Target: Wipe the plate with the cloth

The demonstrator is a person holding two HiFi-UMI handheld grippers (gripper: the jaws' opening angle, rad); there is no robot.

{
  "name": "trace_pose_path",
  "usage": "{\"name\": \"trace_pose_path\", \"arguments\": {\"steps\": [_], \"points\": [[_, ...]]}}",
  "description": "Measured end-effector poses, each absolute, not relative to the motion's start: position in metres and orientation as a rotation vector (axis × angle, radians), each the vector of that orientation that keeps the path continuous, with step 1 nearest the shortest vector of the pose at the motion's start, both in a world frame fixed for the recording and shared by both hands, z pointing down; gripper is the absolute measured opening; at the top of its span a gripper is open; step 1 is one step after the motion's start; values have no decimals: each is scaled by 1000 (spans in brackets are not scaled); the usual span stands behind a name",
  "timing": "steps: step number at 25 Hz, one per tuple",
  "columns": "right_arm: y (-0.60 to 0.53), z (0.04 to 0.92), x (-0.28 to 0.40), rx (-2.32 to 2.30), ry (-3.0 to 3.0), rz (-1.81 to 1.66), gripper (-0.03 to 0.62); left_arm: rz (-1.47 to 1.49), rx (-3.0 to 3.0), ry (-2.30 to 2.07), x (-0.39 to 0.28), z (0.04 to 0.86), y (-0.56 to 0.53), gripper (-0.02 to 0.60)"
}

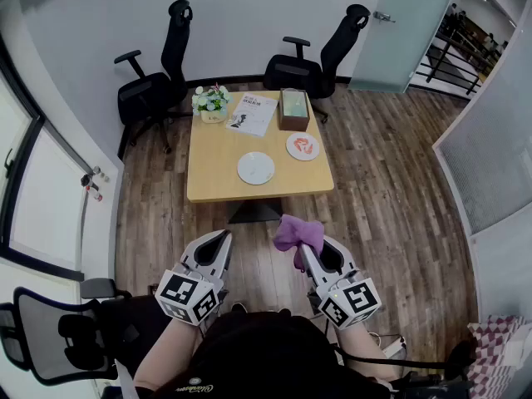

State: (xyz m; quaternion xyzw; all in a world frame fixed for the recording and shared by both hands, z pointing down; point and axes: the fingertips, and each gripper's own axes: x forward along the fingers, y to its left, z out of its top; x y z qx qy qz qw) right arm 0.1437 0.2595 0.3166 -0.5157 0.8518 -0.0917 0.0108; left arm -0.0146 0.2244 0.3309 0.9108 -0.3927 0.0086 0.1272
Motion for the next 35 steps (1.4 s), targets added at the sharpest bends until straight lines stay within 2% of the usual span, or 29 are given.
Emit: {"name": "trace_pose_path", "arguments": {"steps": [15,35], "points": [[254,320,139,-1533,2614,-396,98,20,2653,-1130,-12,335,223,-6],[228,324,61,-1695,2600,-346,98,5,2689,-1056,-97,341,184,-6]]}}
